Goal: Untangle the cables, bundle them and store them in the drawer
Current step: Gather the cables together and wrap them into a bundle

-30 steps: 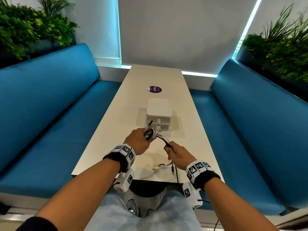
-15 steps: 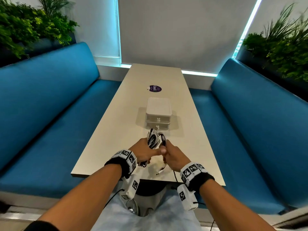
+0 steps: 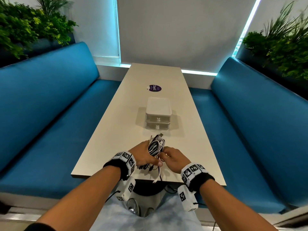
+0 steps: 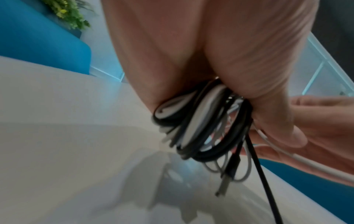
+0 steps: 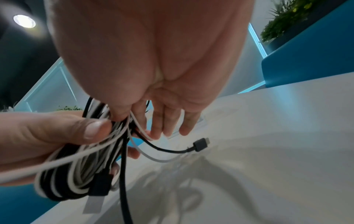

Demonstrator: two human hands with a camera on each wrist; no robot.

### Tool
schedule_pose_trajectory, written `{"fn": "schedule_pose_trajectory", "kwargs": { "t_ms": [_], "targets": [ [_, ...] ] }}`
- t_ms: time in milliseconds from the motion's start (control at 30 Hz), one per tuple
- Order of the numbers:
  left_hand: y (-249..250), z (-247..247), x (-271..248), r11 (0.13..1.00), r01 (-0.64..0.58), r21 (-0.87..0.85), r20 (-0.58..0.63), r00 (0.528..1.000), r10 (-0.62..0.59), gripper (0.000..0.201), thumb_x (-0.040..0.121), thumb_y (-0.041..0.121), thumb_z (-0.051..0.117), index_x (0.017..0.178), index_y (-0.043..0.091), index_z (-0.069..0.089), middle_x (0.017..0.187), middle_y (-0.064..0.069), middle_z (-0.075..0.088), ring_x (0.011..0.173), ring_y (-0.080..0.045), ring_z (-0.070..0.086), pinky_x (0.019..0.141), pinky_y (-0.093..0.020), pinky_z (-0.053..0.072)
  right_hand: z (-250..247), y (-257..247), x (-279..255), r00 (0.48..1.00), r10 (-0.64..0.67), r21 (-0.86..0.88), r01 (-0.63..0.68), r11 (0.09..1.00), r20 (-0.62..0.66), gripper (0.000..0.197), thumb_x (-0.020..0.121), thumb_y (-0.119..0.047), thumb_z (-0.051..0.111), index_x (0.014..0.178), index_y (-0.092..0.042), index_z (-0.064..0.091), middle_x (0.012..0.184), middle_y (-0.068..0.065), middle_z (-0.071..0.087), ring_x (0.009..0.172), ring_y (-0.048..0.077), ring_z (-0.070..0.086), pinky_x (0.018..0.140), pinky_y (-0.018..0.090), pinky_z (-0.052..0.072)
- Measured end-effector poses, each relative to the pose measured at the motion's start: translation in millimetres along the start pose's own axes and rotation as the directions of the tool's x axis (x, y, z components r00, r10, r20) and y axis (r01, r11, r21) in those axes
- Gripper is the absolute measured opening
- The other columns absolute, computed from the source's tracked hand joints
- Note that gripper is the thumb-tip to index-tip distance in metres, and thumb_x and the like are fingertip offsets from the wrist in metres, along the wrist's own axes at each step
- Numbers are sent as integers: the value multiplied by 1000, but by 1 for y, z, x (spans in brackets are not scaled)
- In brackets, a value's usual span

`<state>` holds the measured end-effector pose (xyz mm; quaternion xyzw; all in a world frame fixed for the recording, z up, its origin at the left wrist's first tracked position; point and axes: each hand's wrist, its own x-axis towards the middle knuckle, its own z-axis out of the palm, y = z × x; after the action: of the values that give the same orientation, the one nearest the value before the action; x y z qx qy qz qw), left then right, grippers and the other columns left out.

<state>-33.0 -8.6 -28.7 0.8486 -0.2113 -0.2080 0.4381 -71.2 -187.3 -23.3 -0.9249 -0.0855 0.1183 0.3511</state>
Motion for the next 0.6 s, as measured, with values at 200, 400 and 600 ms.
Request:
{"fn": "schedule_pose_trajectory", "kwargs": {
  "t_ms": [200, 400, 600],
  "targets": [
    [1, 8, 3, 977, 121, 177, -222, 972, -80, 48, 57, 39, 83, 98, 32, 59, 88, 12, 67, 81, -10, 64, 69, -26, 50, 5, 5, 7, 998, -39, 16, 38, 999, 42, 36, 102, -34, 42, 119, -12, 65, 130, -1, 56, 117, 21, 54, 101, 36, 40],
    [3, 15, 4, 979, 149, 140, -299, 949, -102, 34, 64, 35, 67, 96, 24, 63, 86, 1, 69, 79, -22, 65, 71, -32, 54, -6, -8, 0, 985, 31, 103, -49, 993, 170, 27, 100, -21, 44, 120, -17, 62, 125, 4, 61, 110, 17, 52, 92, 29, 36],
    [11, 14, 6, 993, 114, -28, -407, 906, -115, 12, 75, 18, 65, 75, 26, 57, 68, 5, 61, 62, -14, 56, 53, -25, 38, -5, -11, 4, 982, 20, 5, -22, 1000, 189, 63, 79, -40, 56, 140, -26, 46, 142, -2, 51, 125, 17, 49, 106, 37, 39]
  ]
}}
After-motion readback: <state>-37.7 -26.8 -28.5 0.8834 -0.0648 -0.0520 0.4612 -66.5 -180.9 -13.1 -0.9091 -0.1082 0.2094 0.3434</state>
